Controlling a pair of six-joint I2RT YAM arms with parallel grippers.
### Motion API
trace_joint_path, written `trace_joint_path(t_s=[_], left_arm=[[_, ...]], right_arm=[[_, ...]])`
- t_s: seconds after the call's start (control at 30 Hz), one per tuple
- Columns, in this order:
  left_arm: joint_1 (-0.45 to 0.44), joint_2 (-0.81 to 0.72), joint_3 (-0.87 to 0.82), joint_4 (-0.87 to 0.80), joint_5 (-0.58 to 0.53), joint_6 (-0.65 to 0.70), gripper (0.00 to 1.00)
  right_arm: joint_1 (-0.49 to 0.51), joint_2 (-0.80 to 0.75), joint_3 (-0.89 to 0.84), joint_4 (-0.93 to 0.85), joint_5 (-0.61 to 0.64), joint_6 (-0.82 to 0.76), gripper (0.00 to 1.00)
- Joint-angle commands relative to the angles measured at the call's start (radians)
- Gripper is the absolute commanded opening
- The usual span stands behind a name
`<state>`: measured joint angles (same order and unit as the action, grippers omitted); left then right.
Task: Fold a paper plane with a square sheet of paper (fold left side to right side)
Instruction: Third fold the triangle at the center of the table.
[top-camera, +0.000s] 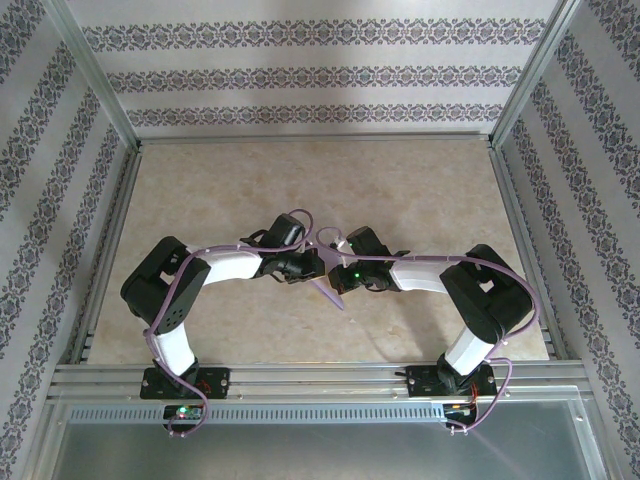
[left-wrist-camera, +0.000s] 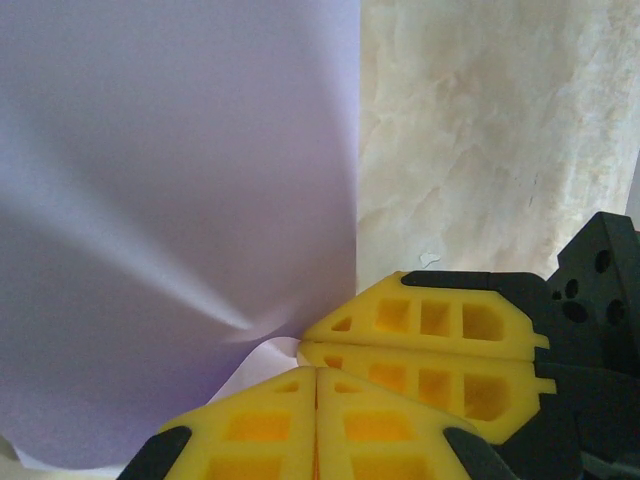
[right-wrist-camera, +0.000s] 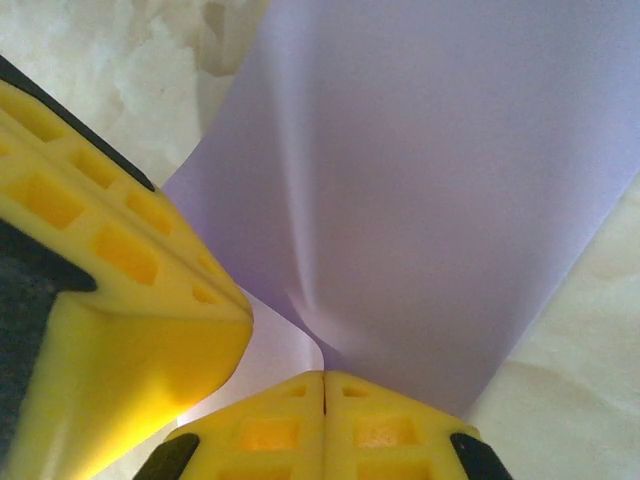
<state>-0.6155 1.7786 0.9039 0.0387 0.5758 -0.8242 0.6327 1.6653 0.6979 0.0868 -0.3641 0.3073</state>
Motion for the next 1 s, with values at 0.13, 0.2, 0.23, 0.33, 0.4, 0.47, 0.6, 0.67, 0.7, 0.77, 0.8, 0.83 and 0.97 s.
trace_joint_path(t_s=[0.13, 0.2, 0.23, 0.33, 0.4, 0.47, 0.6, 0.67, 0.7, 0.77, 0.8, 0.83, 0.97], left_arm=[[-0.011, 0.010, -0.028, 0.013, -0.006, -0.004, 0.08], [-0.011, 0.012, -0.033, 0.011, -0.014, -0.002, 0.08], [-0.010, 0.014, -0.034, 0.008, -0.015, 0.000, 0.08], [-0.011, 0.019, -0.041, 0.006, -0.020, 0.003, 0.08], [-0.010, 0.023, -0.044, 0.007, -0.024, 0.005, 0.08], [-0.010, 0.028, -0.045, 0.007, -0.027, 0.005, 0.08], [-0.010, 0.040, -0.044, 0.012, -0.033, 0.009, 0.08], [-0.010, 0.048, -0.040, 0.017, -0.034, 0.009, 0.08], [-0.010, 0.052, -0.038, 0.018, -0.033, 0.008, 0.08], [-0.010, 0.060, -0.034, 0.024, -0.034, 0.009, 0.08], [-0.011, 0.063, -0.033, 0.026, -0.035, 0.008, 0.08], [-0.010, 0.067, -0.031, 0.025, -0.037, 0.009, 0.08], [-0.011, 0.080, -0.029, -0.007, -0.056, 0.018, 0.08]], right_arm=[[0.011, 0.042, -0.008, -0.076, 0.019, -0.026, 0.00], [0.013, 0.044, -0.006, -0.078, 0.019, -0.026, 0.00], [0.012, 0.045, -0.005, -0.079, 0.020, -0.027, 0.00], [0.012, 0.047, -0.002, -0.082, 0.020, -0.028, 0.00], [0.012, 0.047, -0.001, -0.082, 0.019, -0.028, 0.00], [0.012, 0.047, -0.001, -0.084, 0.019, -0.030, 0.00], [0.013, 0.047, 0.000, -0.085, 0.017, -0.031, 0.00], [0.012, 0.047, 0.000, -0.087, 0.016, -0.031, 0.00], [0.013, 0.047, 0.000, -0.087, 0.016, -0.031, 0.00], [0.012, 0.048, 0.001, -0.087, 0.016, -0.033, 0.00], [0.013, 0.047, 0.002, -0.088, 0.015, -0.033, 0.00], [0.012, 0.047, 0.002, -0.088, 0.016, -0.032, 0.00], [0.010, 0.041, 0.007, -0.093, 0.016, -0.028, 0.00]])
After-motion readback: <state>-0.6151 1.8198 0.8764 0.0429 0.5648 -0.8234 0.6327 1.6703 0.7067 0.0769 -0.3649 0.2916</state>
